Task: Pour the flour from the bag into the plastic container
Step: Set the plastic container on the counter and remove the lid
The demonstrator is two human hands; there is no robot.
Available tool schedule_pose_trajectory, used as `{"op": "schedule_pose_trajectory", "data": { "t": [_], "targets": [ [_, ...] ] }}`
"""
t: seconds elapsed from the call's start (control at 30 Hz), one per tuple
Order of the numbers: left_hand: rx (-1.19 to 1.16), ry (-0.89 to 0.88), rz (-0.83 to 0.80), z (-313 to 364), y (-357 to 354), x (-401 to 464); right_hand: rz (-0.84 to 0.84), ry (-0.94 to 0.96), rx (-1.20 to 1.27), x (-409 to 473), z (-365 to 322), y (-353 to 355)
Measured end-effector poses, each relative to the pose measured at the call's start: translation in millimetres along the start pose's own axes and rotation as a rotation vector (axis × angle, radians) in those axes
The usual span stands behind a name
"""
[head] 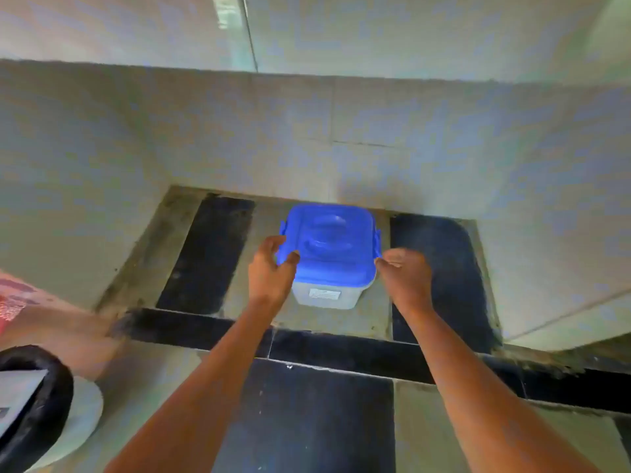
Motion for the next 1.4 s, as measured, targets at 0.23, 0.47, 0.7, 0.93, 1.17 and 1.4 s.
{"op": "schedule_pose_trajectory", "data": {
  "t": [0.23,0.47,0.7,0.93,1.17,1.4],
  "targets": [
    [0.112,0.080,-0.071,-85.6,-61.2,97.4,-0.045,-0.081,-0.078,57.3,78.8,-53.2],
    [-0.207,0.128,-0.091,-157.0,-91.9,140.1,-0.320,-0.216,0.238,96.9,140.8,-109.4],
    [-0.260,0.194,-0.054,-164.0,-77.4,129.4,-0.272,-0.204,0.685,84.0,140.6,-123.1],
    [-0.253,0.286,-0.062,-127.9,-16.7,29.6,-0.218,-0.333,0.708,-15.4,107.6,-56.4],
    [-0.198,0.459,-0.118,-31.8,104.0,-100.8,-0.300,-0.504,0.615,-152.4,4.9,61.6],
    [-0.089,0.493,-0.144,136.4,248.3,-234.1,-0.426,-0.648,0.641,-291.0,-139.6,210.0]
  ]
}}
Point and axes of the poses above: each hand's wrist, its own x-axis towards the middle knuckle, its own y-axis out of the back of the hand, z = x × y, the point moved 4 cm from there along x, towards the middle knuckle, and after that the axes turned 1 degree about z, right-handed, at the moved point
